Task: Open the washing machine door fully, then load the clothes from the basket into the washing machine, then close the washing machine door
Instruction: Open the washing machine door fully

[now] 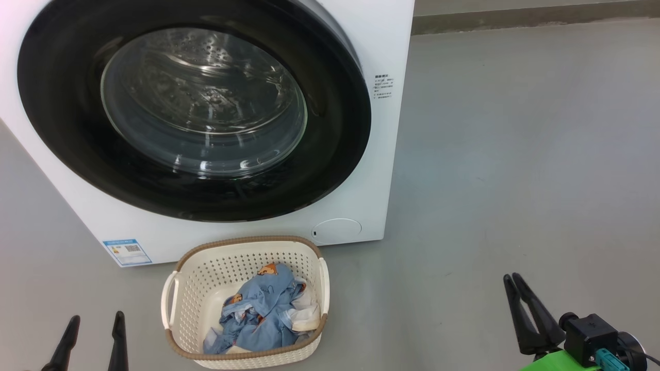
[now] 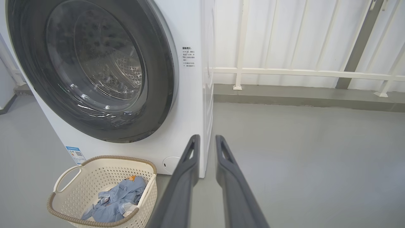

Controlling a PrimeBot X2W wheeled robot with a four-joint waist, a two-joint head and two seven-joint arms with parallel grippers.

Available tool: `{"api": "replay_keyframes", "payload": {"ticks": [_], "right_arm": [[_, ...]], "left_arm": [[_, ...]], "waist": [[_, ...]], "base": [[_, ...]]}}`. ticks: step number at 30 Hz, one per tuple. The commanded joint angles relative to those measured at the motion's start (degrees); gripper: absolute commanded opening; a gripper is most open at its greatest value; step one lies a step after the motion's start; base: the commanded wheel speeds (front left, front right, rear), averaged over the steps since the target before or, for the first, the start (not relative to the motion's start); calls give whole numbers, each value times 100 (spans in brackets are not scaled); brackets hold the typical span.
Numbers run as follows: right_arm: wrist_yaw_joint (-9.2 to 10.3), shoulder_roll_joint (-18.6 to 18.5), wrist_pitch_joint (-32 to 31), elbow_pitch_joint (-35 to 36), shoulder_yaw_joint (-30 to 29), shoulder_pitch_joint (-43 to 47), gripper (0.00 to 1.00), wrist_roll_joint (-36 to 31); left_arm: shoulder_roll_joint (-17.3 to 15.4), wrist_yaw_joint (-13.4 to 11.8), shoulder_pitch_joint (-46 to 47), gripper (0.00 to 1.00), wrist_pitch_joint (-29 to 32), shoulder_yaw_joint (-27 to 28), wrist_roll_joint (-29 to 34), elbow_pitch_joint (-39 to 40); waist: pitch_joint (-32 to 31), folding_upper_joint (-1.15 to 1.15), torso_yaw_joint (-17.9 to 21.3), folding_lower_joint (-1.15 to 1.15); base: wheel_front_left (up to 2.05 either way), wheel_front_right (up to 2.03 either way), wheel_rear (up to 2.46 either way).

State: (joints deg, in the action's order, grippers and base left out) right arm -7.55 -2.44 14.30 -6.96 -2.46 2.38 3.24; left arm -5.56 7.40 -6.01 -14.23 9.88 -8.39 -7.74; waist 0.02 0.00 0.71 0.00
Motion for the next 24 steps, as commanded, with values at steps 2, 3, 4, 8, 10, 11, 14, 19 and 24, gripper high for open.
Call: {"api": "replay_keyframes", "payload": {"ticks": [2,3,4,8,10,11,14,19,24], "right_arm": [[6,-48,70,117,165,-65,0,51],[6,-51,70,119,173,-65,0,58],[6,-54,70,121,180,-65,0,65],[6,-65,70,123,192,-64,0,88],[6,-66,70,118,187,-61,0,99],[6,-66,70,116,185,-59,0,106],[6,-64,70,107,196,-53,0,163],[6,-50,70,33,-30,-48,0,871],[6,-46,70,-210,-329,-99,0,2658]], "left_arm": [[-92,9,151,100,-77,199,-4,107],[-90,9,151,100,-77,204,-3,108],[-87,9,149,100,-77,209,-4,108],[-85,9,141,100,-77,210,0,106],[-82,9,139,100,-77,202,1,108],[-78,9,137,100,-77,196,-1,109],[-67,9,131,100,-77,186,-12,110],[-56,9,105,100,-77,189,-22,112],[-46,9,70,100,-77,208,-40,110]], "waist": [[-3,0,0,0],[-3,0,1,0],[-4,0,3,0],[-8,0,7,0],[-5,0,5,0],[-3,0,3,0],[4,0,1,0],[23,0,0,0],[53,0,-1,0]], "base": [[0,0,0],[0,0,0],[0,0,0],[0,0,0],[0,0,0],[0,0,0],[0,0,0],[0,0,0],[0,0,0]]}}
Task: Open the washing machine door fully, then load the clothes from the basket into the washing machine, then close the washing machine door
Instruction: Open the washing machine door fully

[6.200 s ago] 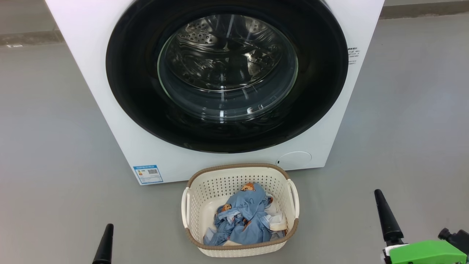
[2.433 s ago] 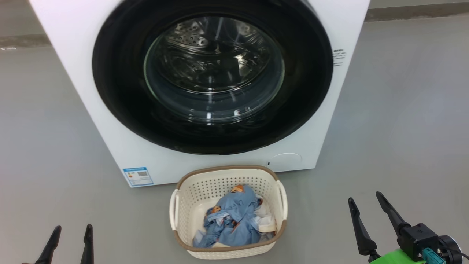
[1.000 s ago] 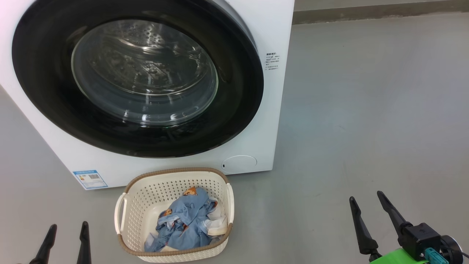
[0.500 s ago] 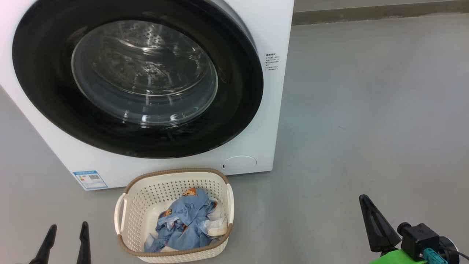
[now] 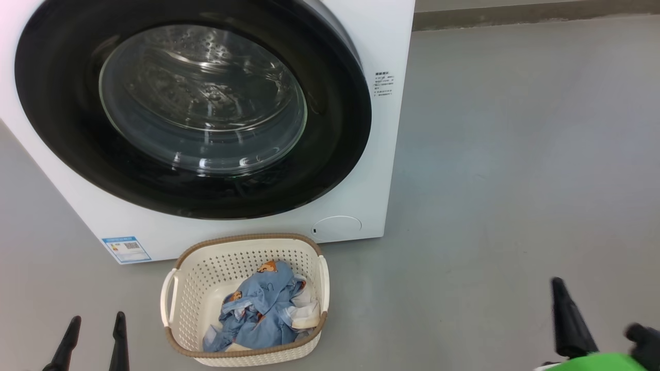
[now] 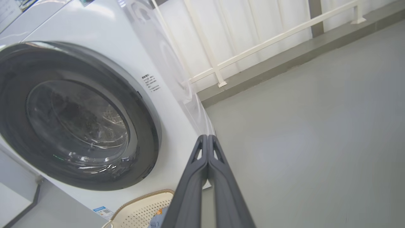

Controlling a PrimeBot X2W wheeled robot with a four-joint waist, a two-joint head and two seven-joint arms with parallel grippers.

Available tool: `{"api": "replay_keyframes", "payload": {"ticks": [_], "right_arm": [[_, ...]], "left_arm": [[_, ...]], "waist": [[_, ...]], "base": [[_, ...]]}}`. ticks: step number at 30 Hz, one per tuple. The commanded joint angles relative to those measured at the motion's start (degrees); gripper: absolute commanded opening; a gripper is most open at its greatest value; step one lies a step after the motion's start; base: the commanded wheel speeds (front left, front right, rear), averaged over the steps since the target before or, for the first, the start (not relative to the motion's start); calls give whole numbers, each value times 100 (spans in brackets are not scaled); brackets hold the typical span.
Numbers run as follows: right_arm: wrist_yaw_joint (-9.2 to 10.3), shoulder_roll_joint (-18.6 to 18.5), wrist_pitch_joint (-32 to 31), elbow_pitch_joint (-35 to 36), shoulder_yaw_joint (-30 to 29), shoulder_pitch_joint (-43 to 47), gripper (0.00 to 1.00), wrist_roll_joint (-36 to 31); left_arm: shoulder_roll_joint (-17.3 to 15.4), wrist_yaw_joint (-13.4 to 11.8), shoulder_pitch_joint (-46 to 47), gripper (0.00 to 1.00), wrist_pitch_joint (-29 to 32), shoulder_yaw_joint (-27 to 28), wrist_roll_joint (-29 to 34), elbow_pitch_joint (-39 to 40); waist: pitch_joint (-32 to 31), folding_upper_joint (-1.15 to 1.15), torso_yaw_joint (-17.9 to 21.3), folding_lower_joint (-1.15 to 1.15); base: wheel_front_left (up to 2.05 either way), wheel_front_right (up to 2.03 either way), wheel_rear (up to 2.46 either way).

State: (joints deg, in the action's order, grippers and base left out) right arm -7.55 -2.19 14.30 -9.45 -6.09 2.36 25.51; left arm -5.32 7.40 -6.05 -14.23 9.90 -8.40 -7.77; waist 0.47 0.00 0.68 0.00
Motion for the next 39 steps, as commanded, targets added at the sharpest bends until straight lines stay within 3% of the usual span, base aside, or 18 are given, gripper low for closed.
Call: {"api": "replay_keyframes", "payload": {"ticks": [1,5,6,11,22,30,39], "right_arm": [[6,-71,70,-37,-78,-120,0,836],[6,-70,70,-342,-507,-257,0,2320],[6,-70,70,-342,-507,-257,0,2320],[6,-69,70,-663,-774,-434,0,3720],[6,-128,70,-852,-1174,-1206,0,5479],[6,-439,-376,-675,-1034,-1928,0,6339],[6,-495,-651,-489,-894,-2765,0,6525]], "left_arm": [[-68,9,65,100,-77,209,-41,112],[-56,9,34,100,-77,224,-60,111],[-56,9,34,100,-77,224,-60,111],[-67,9,18,100,-77,233,-93,122],[-270,9,126,100,-77,184,-281,248],[-609,9,316,100,-77,120,-540,413],[-780,9,531,100,-77,51,-731,588]], "waist": [[13,0,3,0],[49,0,0,0],[49,0,0,0],[153,0,-7,0],[826,0,60,0],[1590,0,-19,0],[2249,0,-294,0]], "base": [[0,0,0],[0,0,0],[0,0,0],[0,0,0],[0,0,0],[0,0,0],[0,0,0]]}}
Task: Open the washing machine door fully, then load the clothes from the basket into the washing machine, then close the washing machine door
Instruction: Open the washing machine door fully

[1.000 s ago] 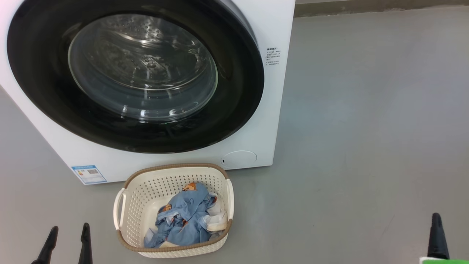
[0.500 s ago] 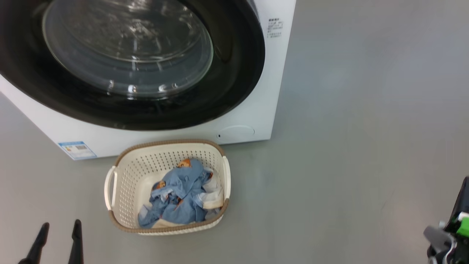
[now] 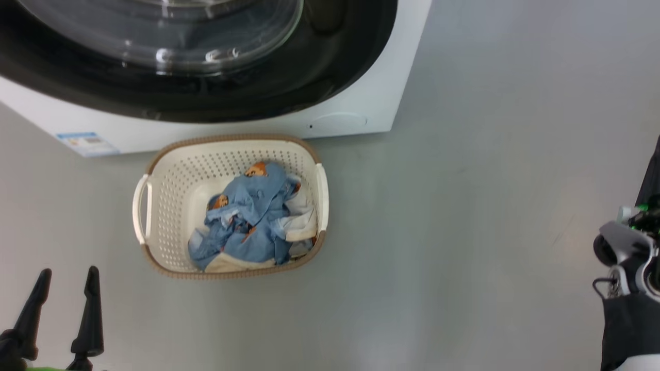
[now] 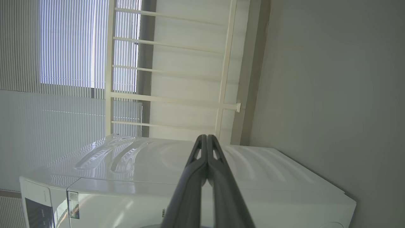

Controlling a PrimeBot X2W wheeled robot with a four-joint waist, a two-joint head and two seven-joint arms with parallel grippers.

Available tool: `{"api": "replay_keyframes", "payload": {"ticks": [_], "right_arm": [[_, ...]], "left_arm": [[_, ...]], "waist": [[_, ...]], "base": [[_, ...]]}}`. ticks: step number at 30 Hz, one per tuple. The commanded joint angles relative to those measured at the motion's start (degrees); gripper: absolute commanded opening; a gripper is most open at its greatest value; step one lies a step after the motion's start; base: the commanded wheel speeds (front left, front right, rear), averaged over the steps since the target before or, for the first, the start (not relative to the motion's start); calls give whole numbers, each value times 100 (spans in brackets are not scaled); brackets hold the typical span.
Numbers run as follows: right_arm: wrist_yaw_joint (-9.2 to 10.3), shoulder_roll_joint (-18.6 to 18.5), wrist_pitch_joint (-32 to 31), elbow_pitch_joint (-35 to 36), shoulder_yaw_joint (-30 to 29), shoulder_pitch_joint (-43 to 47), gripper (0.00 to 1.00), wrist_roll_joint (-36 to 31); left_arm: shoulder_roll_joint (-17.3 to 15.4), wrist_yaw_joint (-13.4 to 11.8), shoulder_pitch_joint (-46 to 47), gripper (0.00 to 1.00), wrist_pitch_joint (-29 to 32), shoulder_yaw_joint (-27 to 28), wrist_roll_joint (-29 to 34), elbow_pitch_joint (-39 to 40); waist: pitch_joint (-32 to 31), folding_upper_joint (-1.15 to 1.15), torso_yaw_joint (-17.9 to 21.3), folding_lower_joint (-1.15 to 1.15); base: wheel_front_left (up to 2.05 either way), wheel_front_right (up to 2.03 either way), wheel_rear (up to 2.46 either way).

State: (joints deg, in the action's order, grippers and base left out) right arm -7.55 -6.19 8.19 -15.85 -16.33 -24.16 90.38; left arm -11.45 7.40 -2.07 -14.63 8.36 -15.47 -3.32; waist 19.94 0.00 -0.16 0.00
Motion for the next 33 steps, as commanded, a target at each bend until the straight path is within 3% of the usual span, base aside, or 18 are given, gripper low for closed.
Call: {"api": "replay_keyframes", "payload": {"ticks": [1,22,33], "right_arm": [[6,-118,-63,149,124,-191,0,45],[6,-471,-671,-21,673,-2065,0,-93],[6,-695,-1867,-211,1436,-3178,0,31]], "left_arm": [[-172,9,137,100,-37,207,-32,138],[-181,9,237,100,-37,274,-212,290],[-59,9,313,100,-37,398,-391,-49]], "waist": [[340,0,-251,0],[1317,0,-672,0],[1534,0,-968,0]], "base": [[0,0,0],[0,0,0],[0,0,0]]}}
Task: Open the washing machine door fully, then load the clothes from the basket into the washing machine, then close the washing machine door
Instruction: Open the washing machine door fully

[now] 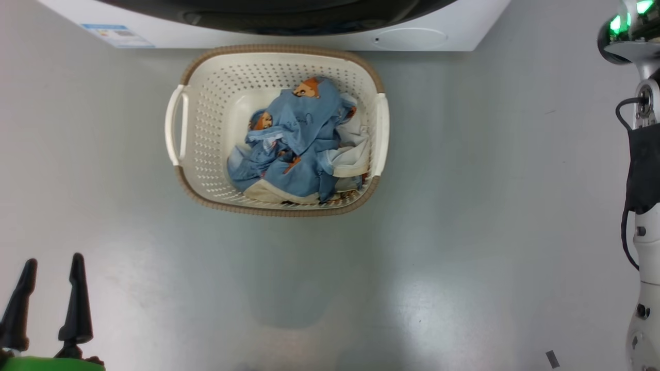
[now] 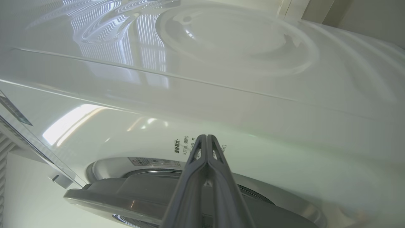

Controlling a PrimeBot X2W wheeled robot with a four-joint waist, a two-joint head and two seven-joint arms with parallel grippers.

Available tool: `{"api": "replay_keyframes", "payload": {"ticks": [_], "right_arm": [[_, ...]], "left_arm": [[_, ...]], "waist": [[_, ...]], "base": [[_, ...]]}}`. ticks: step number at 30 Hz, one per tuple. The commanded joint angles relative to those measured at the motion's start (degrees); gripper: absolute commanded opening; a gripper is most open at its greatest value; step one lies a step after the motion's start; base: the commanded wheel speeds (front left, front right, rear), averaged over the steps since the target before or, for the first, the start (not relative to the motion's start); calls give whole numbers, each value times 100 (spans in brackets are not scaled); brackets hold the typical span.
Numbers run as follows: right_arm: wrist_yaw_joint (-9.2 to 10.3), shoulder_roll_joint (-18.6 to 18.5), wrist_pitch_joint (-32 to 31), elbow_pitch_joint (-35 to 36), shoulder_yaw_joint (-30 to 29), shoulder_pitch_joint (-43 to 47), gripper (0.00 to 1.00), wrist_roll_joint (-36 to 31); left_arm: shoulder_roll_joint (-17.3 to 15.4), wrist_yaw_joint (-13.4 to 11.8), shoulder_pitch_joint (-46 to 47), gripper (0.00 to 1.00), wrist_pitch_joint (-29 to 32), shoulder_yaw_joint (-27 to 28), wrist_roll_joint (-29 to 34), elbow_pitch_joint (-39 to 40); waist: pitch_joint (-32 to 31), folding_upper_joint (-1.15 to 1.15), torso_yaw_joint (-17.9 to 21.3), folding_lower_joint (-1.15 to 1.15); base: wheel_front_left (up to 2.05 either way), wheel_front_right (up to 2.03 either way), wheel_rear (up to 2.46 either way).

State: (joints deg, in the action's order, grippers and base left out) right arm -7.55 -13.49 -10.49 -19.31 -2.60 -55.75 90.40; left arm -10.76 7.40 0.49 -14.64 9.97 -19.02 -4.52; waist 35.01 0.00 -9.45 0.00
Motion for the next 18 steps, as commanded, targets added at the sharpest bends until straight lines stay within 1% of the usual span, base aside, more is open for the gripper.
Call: {"api": "replay_keyframes", "payload": {"ticks": [1,3,13,18], "right_arm": [[6,13,-91,114,89,-59,0,51],[6,-33,-263,48,154,-125,0,63],[6,-33,-837,-79,435,-357,0,106],[6,-77,-1014,-122,487,-464,0,105]], "left_arm": [[-104,9,58,100,-36,264,-70,30],[-59,9,62,100,-36,328,-189,-49],[-10,9,41,100,-36,456,-229,-377],[4,9,13,100,-36,510,-215,-502]], "waist": [[30,0,-56,0],[35,0,-91,0],[70,0,-153,0],[86,0,-178,0]], "base": [[0,0,0],[0,0,0],[0,0,0],[0,0,0]]}}
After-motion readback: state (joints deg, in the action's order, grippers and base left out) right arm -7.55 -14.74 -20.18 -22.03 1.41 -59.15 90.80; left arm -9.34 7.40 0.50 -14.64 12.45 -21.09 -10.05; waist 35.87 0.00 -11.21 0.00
